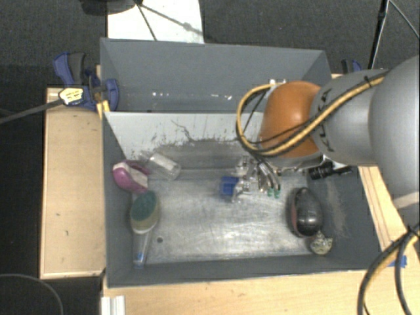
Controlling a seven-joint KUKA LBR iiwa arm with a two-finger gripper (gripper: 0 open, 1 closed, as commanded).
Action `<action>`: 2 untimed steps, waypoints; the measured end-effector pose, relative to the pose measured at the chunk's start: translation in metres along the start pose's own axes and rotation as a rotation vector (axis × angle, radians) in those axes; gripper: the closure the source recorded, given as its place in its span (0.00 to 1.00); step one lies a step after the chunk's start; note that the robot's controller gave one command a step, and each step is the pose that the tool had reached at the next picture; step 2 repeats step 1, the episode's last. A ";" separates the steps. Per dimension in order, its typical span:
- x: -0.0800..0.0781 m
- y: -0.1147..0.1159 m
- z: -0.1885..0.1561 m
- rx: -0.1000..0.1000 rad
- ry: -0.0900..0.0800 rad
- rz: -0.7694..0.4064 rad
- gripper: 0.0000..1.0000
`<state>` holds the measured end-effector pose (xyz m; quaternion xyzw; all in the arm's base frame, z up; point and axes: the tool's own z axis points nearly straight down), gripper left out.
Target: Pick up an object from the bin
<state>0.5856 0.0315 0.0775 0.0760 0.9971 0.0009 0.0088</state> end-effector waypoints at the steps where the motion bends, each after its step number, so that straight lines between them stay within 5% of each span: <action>1: 0.004 -0.012 -0.173 0.001 0.006 0.000 1.00; 2: 0.004 -0.012 -0.173 0.001 0.006 0.000 1.00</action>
Offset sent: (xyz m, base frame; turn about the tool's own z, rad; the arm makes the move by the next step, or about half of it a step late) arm -0.0113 -0.0109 0.1668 -0.0055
